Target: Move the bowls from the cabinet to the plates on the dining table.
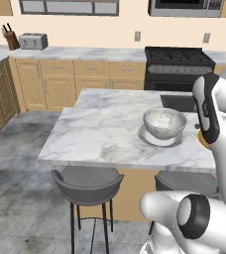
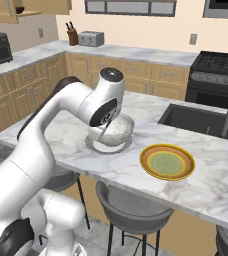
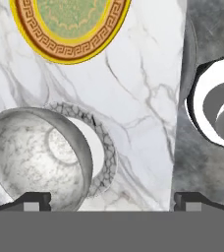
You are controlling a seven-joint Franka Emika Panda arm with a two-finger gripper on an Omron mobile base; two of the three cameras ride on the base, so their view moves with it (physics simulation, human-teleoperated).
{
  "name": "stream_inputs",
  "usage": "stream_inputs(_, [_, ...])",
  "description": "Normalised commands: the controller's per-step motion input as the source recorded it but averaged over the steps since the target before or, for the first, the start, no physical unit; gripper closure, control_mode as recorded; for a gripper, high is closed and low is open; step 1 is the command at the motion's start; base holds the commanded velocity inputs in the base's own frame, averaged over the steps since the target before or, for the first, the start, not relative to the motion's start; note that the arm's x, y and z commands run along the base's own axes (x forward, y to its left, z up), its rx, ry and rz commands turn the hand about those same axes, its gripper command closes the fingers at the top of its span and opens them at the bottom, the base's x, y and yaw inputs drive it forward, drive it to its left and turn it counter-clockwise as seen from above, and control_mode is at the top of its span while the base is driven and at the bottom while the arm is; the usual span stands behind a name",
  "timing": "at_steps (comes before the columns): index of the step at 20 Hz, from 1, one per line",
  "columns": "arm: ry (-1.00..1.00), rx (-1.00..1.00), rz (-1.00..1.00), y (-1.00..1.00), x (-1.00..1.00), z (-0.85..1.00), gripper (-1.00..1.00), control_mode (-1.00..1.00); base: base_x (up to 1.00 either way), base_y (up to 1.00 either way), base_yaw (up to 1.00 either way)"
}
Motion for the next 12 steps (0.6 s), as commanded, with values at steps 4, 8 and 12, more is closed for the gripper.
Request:
stream_inputs(4, [-0.09,0.0,0.0,0.06,-0.6,0.0,-1.0,-1.0,0.0,0.0,0.0])
stream_inputs(8, [-0.07,-0.01,0.03,0.12,-0.5,0.06,-1.0,-1.0,0.0,0.0,0.0])
stream_inputs(12, [-0.05,-0.01,0.1,0.01,-0.36,0.33,-1.0,-1.0,0.0,0.0,0.0])
